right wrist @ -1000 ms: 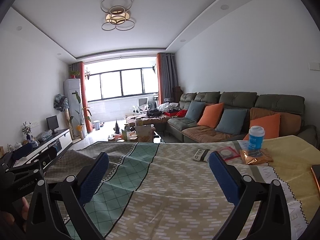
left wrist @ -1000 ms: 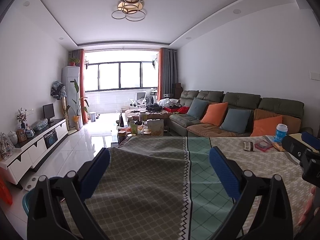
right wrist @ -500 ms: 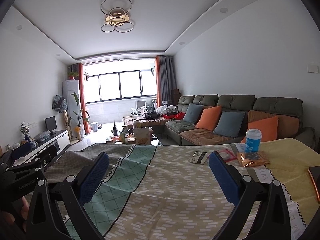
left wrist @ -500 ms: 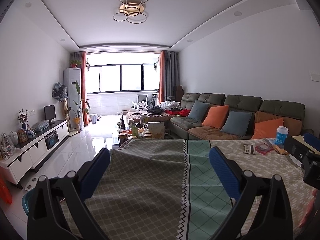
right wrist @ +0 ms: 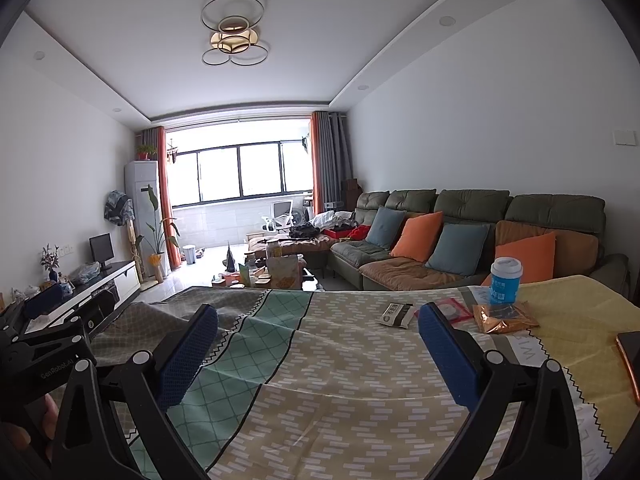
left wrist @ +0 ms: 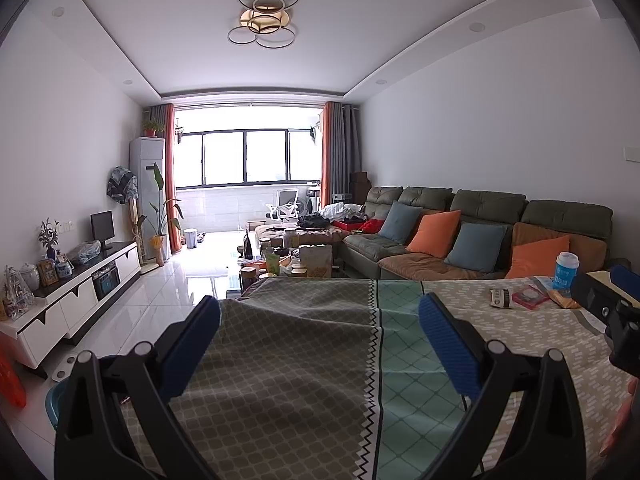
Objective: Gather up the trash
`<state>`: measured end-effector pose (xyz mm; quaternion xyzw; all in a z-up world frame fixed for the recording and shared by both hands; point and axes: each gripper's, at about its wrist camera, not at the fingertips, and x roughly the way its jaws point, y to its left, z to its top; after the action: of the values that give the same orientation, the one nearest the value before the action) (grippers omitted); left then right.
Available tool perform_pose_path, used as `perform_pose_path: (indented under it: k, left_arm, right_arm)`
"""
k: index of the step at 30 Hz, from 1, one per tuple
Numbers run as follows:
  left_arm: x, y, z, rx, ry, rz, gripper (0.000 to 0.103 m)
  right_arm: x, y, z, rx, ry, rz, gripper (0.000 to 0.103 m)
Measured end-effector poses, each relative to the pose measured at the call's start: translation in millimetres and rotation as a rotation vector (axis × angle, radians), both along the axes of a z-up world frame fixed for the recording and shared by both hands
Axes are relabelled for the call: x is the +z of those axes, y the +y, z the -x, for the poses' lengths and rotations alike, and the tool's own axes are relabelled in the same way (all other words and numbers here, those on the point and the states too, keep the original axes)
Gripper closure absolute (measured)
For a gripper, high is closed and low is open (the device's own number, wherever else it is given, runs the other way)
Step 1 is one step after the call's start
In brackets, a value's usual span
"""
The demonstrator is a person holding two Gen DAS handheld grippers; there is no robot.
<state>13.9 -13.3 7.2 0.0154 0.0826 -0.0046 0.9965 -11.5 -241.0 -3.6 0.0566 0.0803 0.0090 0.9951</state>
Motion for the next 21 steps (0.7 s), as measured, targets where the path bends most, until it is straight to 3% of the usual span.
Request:
perform_pose_path:
  k: [21]
  left_arm:
    - [0.6, -0.7, -2.6, 0.008, 0.004, 0.005, 0.004]
  right_arm:
    - [0.5, 0.0, 1.3, 0.002, -0.001, 0.000, 0.003]
